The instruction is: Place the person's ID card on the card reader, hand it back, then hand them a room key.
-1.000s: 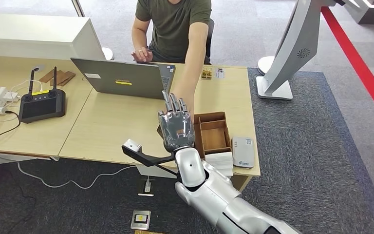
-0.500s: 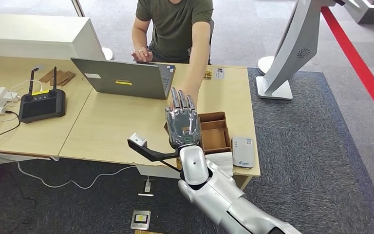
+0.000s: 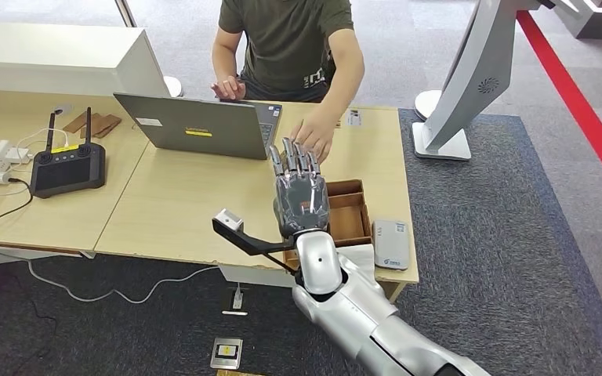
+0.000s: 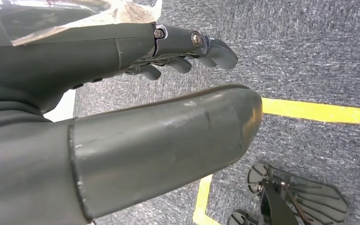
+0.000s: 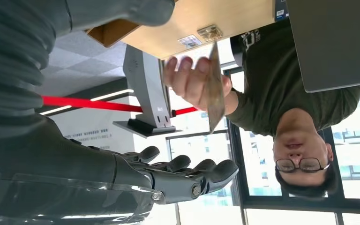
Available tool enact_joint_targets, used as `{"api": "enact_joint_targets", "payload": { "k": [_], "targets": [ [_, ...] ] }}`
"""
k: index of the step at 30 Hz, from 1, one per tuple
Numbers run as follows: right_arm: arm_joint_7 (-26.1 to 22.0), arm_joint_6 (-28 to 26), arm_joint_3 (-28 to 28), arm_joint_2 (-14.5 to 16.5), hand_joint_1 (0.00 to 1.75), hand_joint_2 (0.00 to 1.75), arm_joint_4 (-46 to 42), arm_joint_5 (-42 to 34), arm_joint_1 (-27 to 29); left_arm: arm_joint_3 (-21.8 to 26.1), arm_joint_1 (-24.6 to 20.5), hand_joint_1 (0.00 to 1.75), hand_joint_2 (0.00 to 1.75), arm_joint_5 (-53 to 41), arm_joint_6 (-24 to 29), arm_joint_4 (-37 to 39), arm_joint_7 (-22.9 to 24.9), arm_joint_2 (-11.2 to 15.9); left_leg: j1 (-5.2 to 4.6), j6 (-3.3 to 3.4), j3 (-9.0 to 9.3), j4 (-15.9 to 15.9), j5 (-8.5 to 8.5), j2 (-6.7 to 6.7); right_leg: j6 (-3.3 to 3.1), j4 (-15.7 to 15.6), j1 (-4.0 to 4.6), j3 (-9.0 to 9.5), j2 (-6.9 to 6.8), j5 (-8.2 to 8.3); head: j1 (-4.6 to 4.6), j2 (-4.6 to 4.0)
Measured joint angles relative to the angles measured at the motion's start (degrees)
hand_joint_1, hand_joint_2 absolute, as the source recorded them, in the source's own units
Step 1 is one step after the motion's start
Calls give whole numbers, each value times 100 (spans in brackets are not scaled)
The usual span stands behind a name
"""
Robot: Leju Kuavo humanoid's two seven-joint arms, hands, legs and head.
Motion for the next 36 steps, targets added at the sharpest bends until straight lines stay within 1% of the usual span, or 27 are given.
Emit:
{"api": "enact_joint_targets", "payload": {
  "k": [7,10,11,13,15,17,20,24,25,27,29,31,33,34,36],
  "targets": [
    [0,-5,-74,-27,0,175,-2,-19,0,0,-1,0,0,-8,-1,0,-2,0,0,0,0,0,0,0,0,0,0,0,0,0,0,0],
    [-34,-152,-121,-51,0,175,-20,-246,14,0,-1,0,0,-47,-9,0,-20,0,0,0,1,0,0,1,0,0,0,-1,0,0,0,0],
    [-84,-269,-163,-75,0,175,-49,-437,32,0,0,0,0,-65,-14,0,-45,0,0,0,1,0,0,1,0,0,0,-1,0,0,-1,0],
    [-291,-579,-299,-182,0,175,-196,-1060,99,0,2,0,0,-80,-16,0,-155,1,0,0,3,0,0,1,0,-2,-1,-1,-1,0,-1,0],
    [-617,-864,-486,-375,0,175,-467,-1797,217,0,8,0,0,-35,5,0,-343,3,0,0,3,0,0,0,0,-3,-2,1,-1,0,0,0],
    [-1020,-998,-694,-639,0,175,-874,-2418,402,0,16,0,0,23,25,0,-598,13,-1,0,4,1,0,0,2,-6,-3,2,0,1,0,0],
    [-1592,-1017,-964,-1111,0,175,-1740,-3149,874,0,20,0,0,-33,35,-2,-965,44,-1,2,8,2,-2,0,4,-13,-4,6,-1,2,1,0],
    [-2129,-1023,-1307,-1824,0,175,-3281,-3673,1946,-3,34,0,0,-267,68,-9,-1264,127,-1,4,8,4,-11,-2,6,-19,-3,10,-2,-1,-2,0],
    [-2302,-1010,-1421,-2004,0,175,-3671,-3936,2241,-4,35,0,0,-295,83,-16,-1327,155,-1,4,8,5,-14,-3,6,-20,-3,10,-1,-2,-1,0],
    [-2788,-859,-1702,-2351,0,175,-4394,-4719,2803,-4,30,0,0,-329,68,-37,-1452,213,-1,5,8,4,-20,-2,6,-21,-3,10,0,-5,-2,0],
    [-3435,-475,-2014,-2637,0,175,-5009,-5520,3332,-4,21,0,0,-363,-101,-56,-1531,269,-1,7,8,4,-23,-1,5,-21,-3,12,1,-7,0,0],
    [-4126,-56,-2268,-2807,0,175,-5492,-6027,3807,-4,12,0,0,-383,-359,-68,-1567,307,-1,6,7,3,-24,-1,4,-20,-2,11,1,-9,-1,0],
    [-4610,177,-2431,-2903,0,175,-5869,-6237,4198,-4,0,0,0,-391,-531,-78,-1604,324,-1,6,7,2,-24,-1,3,-18,-2,11,1,-10,-2,0],
    [-4737,228,-2483,-2938,0,175,-6025,-6272,4345,-4,-6,0,0,-393,-574,-84,-1620,327,-1,6,8,2,-24,-1,2,-17,-1,11,1,-11,-2,0],
    [-4819,261,-2546,-2983,0,175,-6228,-6294,4515,-4,-14,0,0,-397,-605,-91,-1636,328,0,6,8,1,-23,0,0,-16,-1,11,1,-12,-2,0]
  ]
}}
